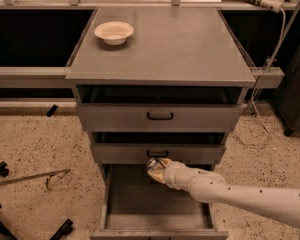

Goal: Place redbull can into bottom drawer

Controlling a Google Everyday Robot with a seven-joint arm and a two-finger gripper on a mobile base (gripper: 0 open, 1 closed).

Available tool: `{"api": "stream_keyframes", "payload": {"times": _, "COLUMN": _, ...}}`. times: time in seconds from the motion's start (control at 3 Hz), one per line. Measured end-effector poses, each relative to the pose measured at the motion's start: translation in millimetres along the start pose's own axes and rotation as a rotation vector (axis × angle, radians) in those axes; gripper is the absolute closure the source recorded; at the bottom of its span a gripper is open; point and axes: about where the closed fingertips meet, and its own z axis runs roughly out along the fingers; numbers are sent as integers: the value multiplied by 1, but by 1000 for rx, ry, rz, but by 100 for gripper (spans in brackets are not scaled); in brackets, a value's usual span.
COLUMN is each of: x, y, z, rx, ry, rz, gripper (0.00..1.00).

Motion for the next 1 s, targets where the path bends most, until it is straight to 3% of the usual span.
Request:
{"api": "stream_keyframes", "payload": {"times": 0.33, "x": 34, "y": 15, "z": 43, "rx": -33, "ry": -29, "rz": 82, "gripper": 100}}
{"api": "stream_keyframes", "payload": {"times": 0.67, "x": 75, "y": 44, "z": 68, "rx": -71, "ry": -25, "rz": 172, "gripper": 100}}
{"api": "stream_keyframes", "payload": {"times": 1.0, "x": 91, "y": 58, "z": 76, "rx": -88, "ry": -19, "rz": 204, "gripper": 100}}
